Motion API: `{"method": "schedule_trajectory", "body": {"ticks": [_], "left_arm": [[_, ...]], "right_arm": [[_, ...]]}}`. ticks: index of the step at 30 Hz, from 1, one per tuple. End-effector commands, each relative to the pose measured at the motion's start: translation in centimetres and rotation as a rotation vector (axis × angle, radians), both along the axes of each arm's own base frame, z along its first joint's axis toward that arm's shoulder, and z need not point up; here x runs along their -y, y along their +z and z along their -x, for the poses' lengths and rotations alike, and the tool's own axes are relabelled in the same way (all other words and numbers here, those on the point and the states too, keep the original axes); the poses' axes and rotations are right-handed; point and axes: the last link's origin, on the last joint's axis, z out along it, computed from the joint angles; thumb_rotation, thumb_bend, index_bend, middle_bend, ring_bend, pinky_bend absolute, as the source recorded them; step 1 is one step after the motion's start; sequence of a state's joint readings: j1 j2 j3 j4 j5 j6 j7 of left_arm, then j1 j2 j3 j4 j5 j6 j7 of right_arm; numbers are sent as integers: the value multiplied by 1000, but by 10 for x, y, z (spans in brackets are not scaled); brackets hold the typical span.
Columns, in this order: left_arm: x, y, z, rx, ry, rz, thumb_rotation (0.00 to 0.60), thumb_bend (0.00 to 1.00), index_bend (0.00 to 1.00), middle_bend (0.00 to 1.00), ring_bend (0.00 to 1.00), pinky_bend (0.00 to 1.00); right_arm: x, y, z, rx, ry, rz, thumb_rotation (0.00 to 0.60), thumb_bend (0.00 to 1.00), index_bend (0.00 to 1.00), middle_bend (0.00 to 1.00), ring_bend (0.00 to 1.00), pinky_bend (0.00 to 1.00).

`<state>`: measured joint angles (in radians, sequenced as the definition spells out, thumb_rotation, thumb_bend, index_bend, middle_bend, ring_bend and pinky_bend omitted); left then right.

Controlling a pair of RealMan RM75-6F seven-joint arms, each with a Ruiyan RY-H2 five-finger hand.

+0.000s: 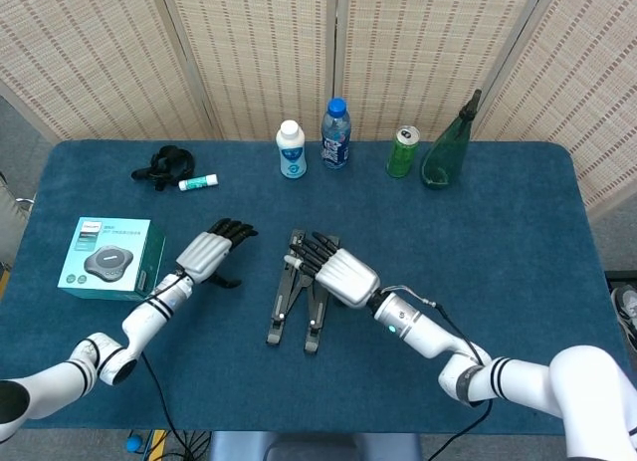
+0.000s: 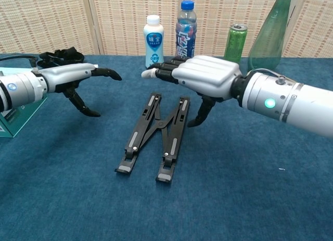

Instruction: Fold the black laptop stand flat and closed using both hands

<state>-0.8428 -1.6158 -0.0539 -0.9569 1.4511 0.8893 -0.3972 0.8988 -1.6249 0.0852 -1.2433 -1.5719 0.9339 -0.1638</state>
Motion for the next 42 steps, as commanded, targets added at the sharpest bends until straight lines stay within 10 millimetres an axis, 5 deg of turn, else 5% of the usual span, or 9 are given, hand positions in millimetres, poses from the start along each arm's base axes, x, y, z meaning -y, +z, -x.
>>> {"method": "schedule_trajectory", "body": {"ticks": [1, 19, 42], "left_arm": [[0, 16, 10, -4, 21, -60, 600, 146, 113, 86, 48, 0], [7, 34, 30, 9, 98, -104, 600, 147, 113, 86, 48, 0], [6, 36, 35, 29, 110, -105, 600, 147, 113, 86, 47, 0]], "right_arm": [[3, 16, -10, -125, -10, -150, 600, 0, 0, 0, 0, 0], [16, -17, -28, -358, 133, -216, 600, 0, 0, 0, 0, 0], [32, -43, -38, -404, 144, -231, 600, 0, 0, 0, 0, 0]]}}
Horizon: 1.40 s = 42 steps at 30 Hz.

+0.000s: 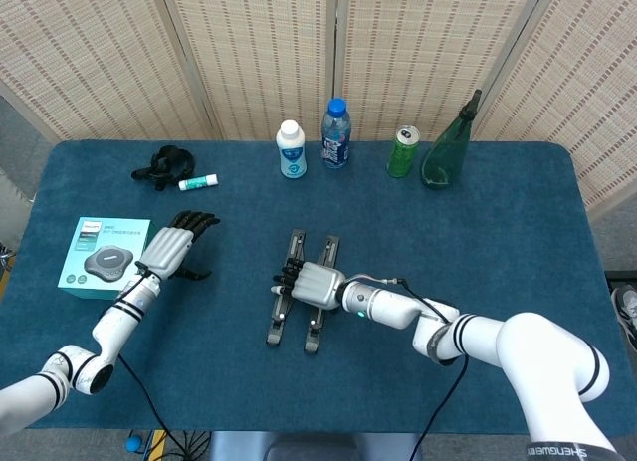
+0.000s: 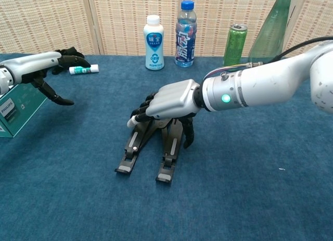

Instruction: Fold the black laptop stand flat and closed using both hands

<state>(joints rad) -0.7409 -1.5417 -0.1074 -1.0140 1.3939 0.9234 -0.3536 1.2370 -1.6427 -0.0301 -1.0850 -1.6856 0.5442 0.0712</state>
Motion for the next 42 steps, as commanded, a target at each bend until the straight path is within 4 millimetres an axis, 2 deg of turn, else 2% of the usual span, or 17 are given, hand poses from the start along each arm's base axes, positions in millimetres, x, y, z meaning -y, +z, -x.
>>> {"method": "schedule_trajectory", "body": {"ticks": [1, 20, 29, 32, 42], "left_arm": [[0, -1, -1, 2, -1, 1, 600, 147, 113, 86, 47, 0], [0, -2, 1, 8, 4, 3, 600, 146, 113, 86, 47, 0], [0, -3, 0, 11, 1, 5, 600, 146, 113, 86, 47, 0], [0, -3, 0, 13, 1, 3, 600, 145, 112, 86, 46, 0], [-1, -4, 0, 14, 0, 6, 600, 146, 112, 86, 46, 0]], "right_arm": [[0, -2, -1, 7, -8, -4, 600, 0, 0, 0, 0, 0], [4, -8, 2, 15, -10, -9, 600, 12, 0, 191, 0, 0], [7, -8, 3, 30, -22, -9, 600, 117, 1, 341, 0, 0], [8, -8, 1, 46, -26, -7, 600, 150, 33, 393, 7, 0], [11, -6, 2, 106, -22, 4, 600, 216, 214, 562, 161, 0]]}}
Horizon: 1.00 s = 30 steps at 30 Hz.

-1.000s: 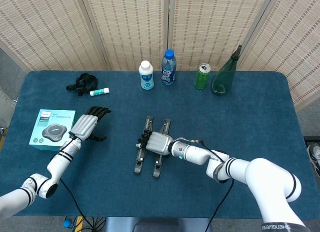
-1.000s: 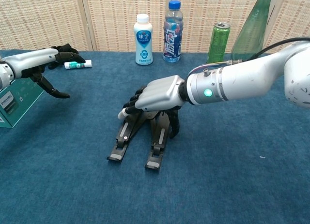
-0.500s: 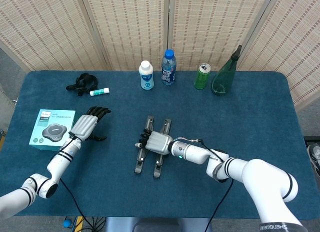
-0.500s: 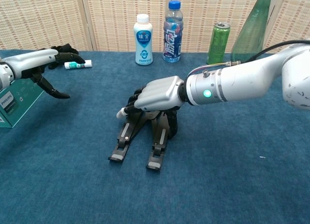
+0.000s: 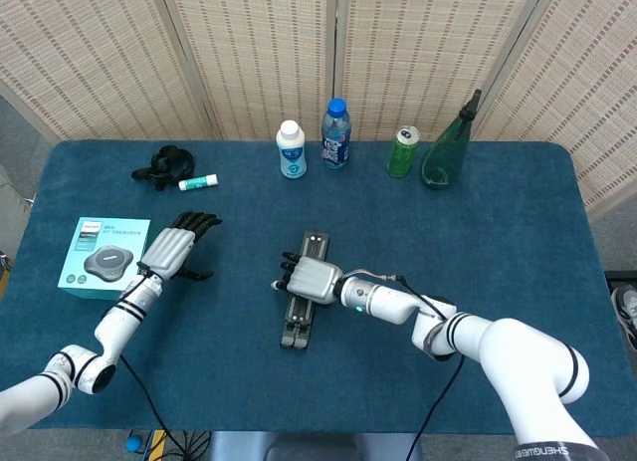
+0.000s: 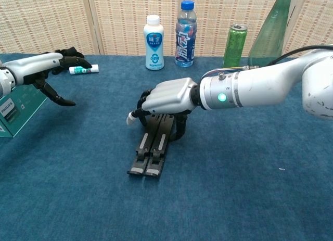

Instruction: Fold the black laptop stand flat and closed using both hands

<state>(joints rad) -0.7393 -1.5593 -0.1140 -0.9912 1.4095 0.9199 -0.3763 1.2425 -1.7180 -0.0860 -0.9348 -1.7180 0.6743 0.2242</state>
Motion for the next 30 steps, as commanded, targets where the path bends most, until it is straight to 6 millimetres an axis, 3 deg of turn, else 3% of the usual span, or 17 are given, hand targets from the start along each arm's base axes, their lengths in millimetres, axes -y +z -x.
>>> {"method": "schedule_trajectory", "body": {"ticks": [1, 4, 6, 10, 11, 14, 22, 30], "left_arm": [[0, -1, -1, 0, -2, 2, 600, 146, 112, 86, 46, 0], [0, -2, -1, 0, -3, 4, 600, 146, 112, 86, 46, 0], [0, -2, -1, 0, -3, 4, 600, 146, 112, 86, 46, 0], [-1, -1, -1, 2, 0, 0, 600, 146, 112, 86, 46, 0], [-1, -1, -1, 4, 1, -1, 600, 146, 111, 86, 45, 0], [1, 0, -2, 4, -3, -2, 600, 145, 110, 86, 45, 0], [5, 11, -3, 3, -14, -46, 600, 147, 109, 86, 45, 0], [16, 33, 2, -30, -1, -123, 600, 147, 108, 86, 45, 0]], "right_arm": [[1, 0, 1, 13, -3, 4, 600, 221, 222, 576, 173, 0], [2, 1, 2, 12, -2, 7, 600, 230, 232, 594, 195, 0], [1, 2, 3, 9, -9, 3, 600, 229, 227, 532, 178, 0], [2, 7, 3, 11, -27, 8, 600, 210, 14, 196, 12, 0], [2, 9, 3, 16, -33, 16, 600, 204, 0, 102, 0, 0], [3, 16, 3, 54, -64, 48, 600, 163, 0, 0, 0, 0], [3, 55, 20, 145, -146, 158, 600, 125, 0, 0, 0, 0], [-13, 112, 67, 188, -283, 340, 600, 125, 0, 0, 0, 0]]}}
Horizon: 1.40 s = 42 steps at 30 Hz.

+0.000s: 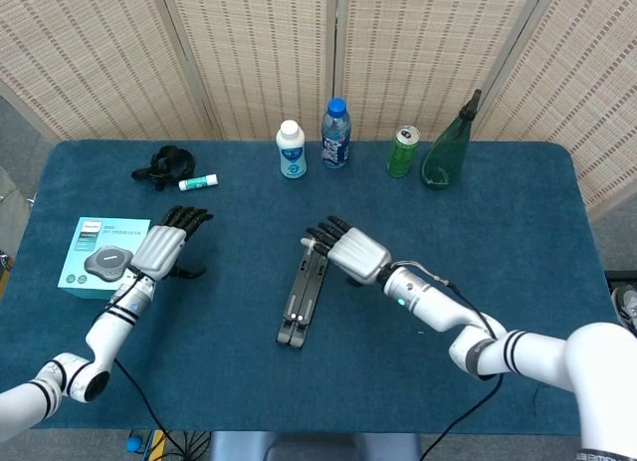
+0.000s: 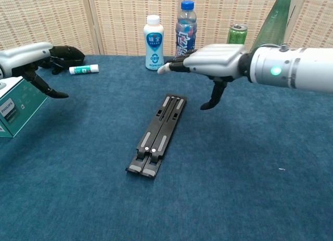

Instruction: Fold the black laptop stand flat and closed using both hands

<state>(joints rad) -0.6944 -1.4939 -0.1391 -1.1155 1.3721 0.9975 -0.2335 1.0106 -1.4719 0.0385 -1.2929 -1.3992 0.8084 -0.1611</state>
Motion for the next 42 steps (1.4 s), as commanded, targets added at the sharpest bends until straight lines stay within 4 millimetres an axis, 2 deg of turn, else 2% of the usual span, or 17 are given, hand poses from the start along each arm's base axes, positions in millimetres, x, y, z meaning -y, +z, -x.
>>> {"method": "schedule_trajectory", "body": {"ticks": [1, 10, 13, 21, 31, 35, 42], "left_arm": [[7, 15, 6, -2, 30, -46, 600, 147, 108, 86, 45, 0], [33, 43, 28, -25, 125, -171, 600, 147, 109, 86, 45, 0], [44, 52, 36, -41, 157, -204, 600, 147, 109, 86, 45, 0], [89, 78, 54, -101, 235, -292, 600, 147, 109, 86, 45, 0], [140, 89, 59, -152, 279, -379, 600, 147, 109, 86, 45, 0], [155, 89, 58, -159, 301, -382, 600, 147, 109, 86, 45, 0], [170, 92, 58, -147, 309, -390, 600, 147, 109, 86, 45, 0]], "right_arm": [[-12, 38, 32, 23, -113, 116, 600, 125, 0, 0, 0, 0], [-50, 106, 93, 66, -357, 329, 600, 127, 0, 0, 0, 0], [-67, 120, 111, 64, -411, 376, 600, 127, 0, 0, 0, 0], [-119, 153, 155, 71, -565, 518, 600, 127, 0, 0, 0, 0], [-178, 178, 175, 38, -658, 678, 600, 127, 0, 1, 0, 0], [-192, 180, 179, 46, -688, 692, 600, 127, 0, 1, 0, 0], [-207, 181, 182, 50, -714, 698, 600, 127, 0, 5, 0, 0]]}}
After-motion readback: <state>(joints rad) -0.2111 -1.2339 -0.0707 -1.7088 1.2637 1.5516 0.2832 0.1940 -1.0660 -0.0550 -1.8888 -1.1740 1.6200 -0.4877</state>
